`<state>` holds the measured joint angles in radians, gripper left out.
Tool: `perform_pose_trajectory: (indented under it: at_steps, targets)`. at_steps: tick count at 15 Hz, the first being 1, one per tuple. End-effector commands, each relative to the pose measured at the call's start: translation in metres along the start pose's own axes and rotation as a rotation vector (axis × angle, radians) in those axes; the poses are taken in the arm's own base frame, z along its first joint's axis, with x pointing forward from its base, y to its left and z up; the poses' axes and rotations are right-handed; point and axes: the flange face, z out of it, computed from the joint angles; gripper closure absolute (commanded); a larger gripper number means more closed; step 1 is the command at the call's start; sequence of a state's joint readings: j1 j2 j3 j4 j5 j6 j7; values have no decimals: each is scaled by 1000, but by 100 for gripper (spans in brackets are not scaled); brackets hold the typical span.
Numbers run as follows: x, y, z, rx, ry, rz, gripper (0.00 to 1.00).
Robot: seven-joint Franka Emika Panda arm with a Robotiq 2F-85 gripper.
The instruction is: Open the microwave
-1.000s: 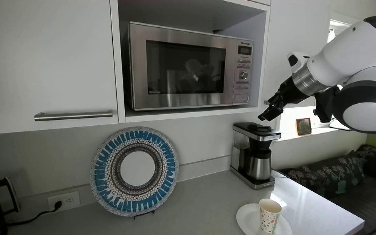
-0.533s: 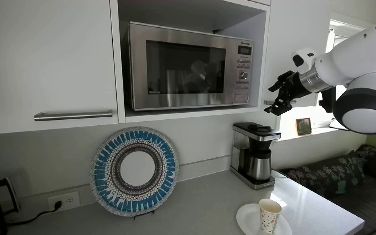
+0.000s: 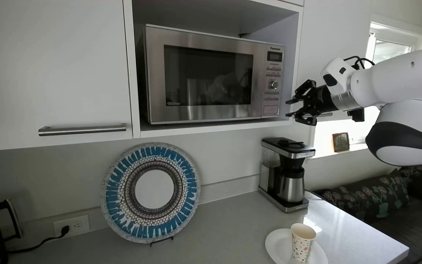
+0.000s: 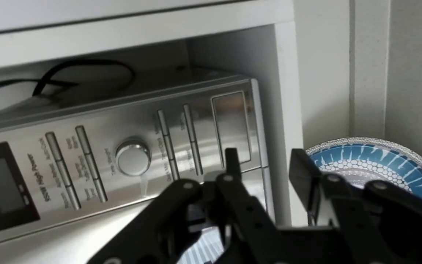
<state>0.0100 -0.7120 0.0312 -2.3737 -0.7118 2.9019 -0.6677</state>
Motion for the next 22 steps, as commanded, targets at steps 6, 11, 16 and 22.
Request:
perform_pose_trajectory:
  at_steps: [6,11,16,22]
  targets:
    - [3,-1,4,-44,35,-74,96]
    - [3,0,3,-46,35,-74,96]
    - [6,-1,18,-41,38,-96,100]
    - [9,-4,45,-50,76,-125,100]
